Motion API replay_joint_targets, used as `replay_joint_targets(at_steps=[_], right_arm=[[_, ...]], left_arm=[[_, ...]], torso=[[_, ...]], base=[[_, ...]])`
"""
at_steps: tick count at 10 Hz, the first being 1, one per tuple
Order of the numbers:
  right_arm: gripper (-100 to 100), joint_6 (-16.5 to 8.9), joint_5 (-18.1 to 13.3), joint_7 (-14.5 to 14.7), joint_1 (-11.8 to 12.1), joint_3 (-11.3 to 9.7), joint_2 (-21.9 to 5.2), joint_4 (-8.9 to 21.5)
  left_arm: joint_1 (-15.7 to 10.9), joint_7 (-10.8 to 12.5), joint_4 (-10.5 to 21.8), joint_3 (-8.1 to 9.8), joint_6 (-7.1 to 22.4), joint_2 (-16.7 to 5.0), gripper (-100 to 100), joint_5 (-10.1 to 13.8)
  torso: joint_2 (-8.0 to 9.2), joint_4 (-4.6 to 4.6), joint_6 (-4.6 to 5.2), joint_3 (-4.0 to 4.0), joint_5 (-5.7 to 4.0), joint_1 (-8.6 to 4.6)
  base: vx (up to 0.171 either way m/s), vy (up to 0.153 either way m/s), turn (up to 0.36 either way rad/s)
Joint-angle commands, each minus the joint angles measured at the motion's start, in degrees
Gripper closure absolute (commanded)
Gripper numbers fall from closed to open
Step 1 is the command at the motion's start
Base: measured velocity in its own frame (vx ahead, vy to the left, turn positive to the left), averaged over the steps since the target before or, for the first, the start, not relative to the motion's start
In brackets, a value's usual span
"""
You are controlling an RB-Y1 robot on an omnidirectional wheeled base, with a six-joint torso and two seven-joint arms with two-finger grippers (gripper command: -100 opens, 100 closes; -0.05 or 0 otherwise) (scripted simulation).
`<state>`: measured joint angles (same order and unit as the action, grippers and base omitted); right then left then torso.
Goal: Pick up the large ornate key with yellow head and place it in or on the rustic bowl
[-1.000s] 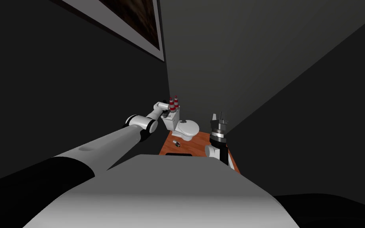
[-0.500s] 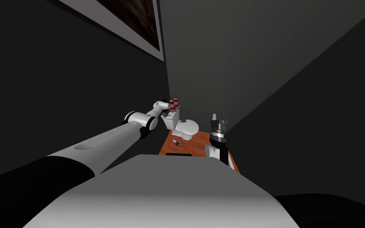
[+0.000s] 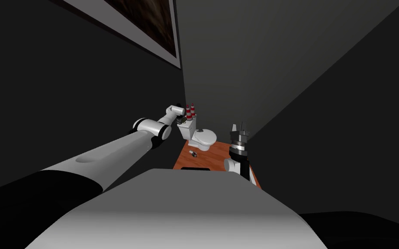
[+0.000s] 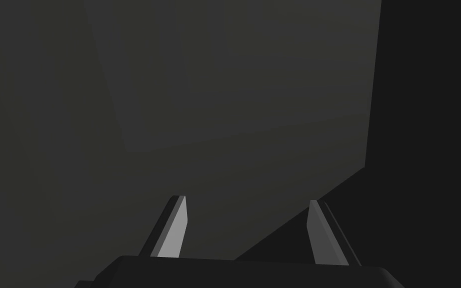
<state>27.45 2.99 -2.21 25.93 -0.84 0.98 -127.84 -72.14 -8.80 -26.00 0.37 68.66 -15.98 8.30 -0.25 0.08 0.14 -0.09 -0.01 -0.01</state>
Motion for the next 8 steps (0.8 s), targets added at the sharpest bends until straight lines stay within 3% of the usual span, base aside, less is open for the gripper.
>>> replay_joint_targets(at_steps=[1, 4, 5, 7, 8], right_arm=[[0, 0.0, 0.0, 0.0, 0.0, 0.0, 0.0, 0.0], [0, 0.0, 0.0, 0.0, 0.0, 0.0, 0.0, 0.0], [0, 0.0, 0.0, 0.0, 0.0, 0.0, 0.0, 0.0], [0, 0.0, 0.0, 0.0, 0.0, 0.0, 0.0, 0.0], [0, 0.0, 0.0, 0.0, 0.0, 0.0, 0.0, 0.0]], left_arm=[[-1.8, 0.0, 1.5, -0.27, -0.2, -0.5, 100, 0.4], [-2.9, 0.2, 1.2, -0.66, 0.4, -1.1, 100, 1.0], [-4.3, -0.1, 1.2, -0.38, 1.8, -1.6, 100, 1.5], [-4.3, -0.1, 1.2, -0.38, 1.8, -1.6, 100, 1.5], [-4.2, -0.9, 1.5, 0.7, 2.7, -1.2, 100, 1.1]], torso=[[0.0, 0.0, 0.0, 0.0, 0.0, 0.0], [0.19, -0.23, 0.03, -0.01, -0.01, -0.06], [0.19, -0.23, 0.02, 0.0, -0.01, -0.03], [0.05, -0.22, 0.05, -0.07, -0.04, -0.05], [0.03, -0.28, 0.05, -0.11, -0.02, -0.04]], base=[[-0.086, -0.002, -0.013], [-0.037, -0.011, -0.008], [0.023, -0.009, -0.007], [0.036, -0.002, -0.002], [0.121, 0.006, 0.024]])
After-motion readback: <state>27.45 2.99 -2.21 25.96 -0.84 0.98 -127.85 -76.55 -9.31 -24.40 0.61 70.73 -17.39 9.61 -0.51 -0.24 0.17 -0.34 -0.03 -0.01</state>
